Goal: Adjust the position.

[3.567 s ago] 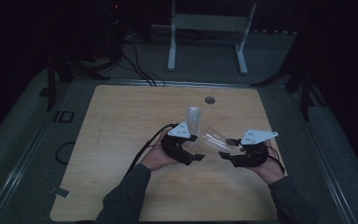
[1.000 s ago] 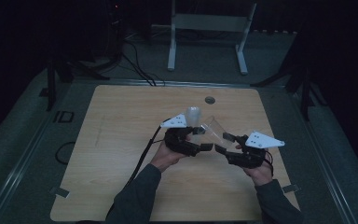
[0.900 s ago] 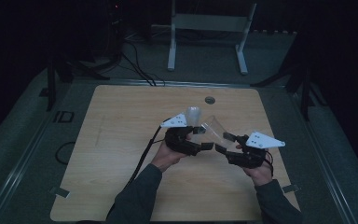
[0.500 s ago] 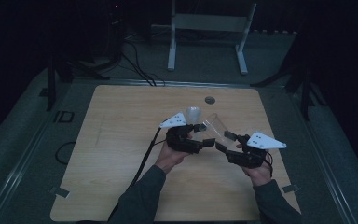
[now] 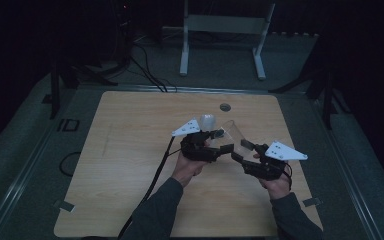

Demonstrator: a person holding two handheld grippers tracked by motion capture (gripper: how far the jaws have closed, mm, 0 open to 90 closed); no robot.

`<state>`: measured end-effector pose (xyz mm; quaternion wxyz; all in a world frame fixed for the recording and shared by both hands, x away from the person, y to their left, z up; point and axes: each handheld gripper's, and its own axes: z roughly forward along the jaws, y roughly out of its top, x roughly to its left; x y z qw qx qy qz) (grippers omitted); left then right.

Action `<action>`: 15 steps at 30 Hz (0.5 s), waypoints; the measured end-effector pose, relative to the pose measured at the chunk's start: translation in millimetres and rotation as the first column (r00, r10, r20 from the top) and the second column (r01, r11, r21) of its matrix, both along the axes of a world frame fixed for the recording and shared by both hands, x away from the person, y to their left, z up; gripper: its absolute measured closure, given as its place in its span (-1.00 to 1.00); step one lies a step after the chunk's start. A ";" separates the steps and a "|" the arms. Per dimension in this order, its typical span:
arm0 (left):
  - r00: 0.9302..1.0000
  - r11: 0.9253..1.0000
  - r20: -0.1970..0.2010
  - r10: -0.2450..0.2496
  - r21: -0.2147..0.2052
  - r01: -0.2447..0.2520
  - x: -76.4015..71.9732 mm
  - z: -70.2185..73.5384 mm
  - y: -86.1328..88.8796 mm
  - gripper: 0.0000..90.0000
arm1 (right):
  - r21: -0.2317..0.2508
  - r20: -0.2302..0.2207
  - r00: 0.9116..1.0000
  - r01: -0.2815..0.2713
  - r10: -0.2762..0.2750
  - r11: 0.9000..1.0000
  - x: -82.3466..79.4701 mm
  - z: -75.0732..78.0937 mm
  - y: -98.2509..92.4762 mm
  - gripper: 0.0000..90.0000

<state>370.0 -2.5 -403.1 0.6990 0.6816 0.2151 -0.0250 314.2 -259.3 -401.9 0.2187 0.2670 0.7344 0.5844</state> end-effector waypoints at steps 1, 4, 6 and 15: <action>1.000 1.000 0.000 0.000 0.000 0.000 0.0 0.0 0.0 -0.52 | 0.000 0.000 1.000 -0.001 0.001 1.000 0.1 -0.2 0.5 -0.07; 1.000 1.000 -0.006 0.004 -0.020 -0.004 -0.1 0.5 -1.3 -0.52 | 0.003 -0.006 1.000 -0.008 0.008 1.000 0.8 -0.5 1.8 -0.07; 1.000 1.000 -0.001 0.000 -0.025 0.000 -0.3 0.8 -0.8 -0.46 | 0.003 -0.009 1.000 -0.008 0.009 1.000 1.1 -0.7 1.7 -0.08; 1.000 0.999 0.017 0.004 -0.035 -0.003 -2.1 2.4 -0.1 -0.40 | -0.001 -0.021 1.000 -0.022 0.022 1.000 2.6 -0.5 1.7 -0.09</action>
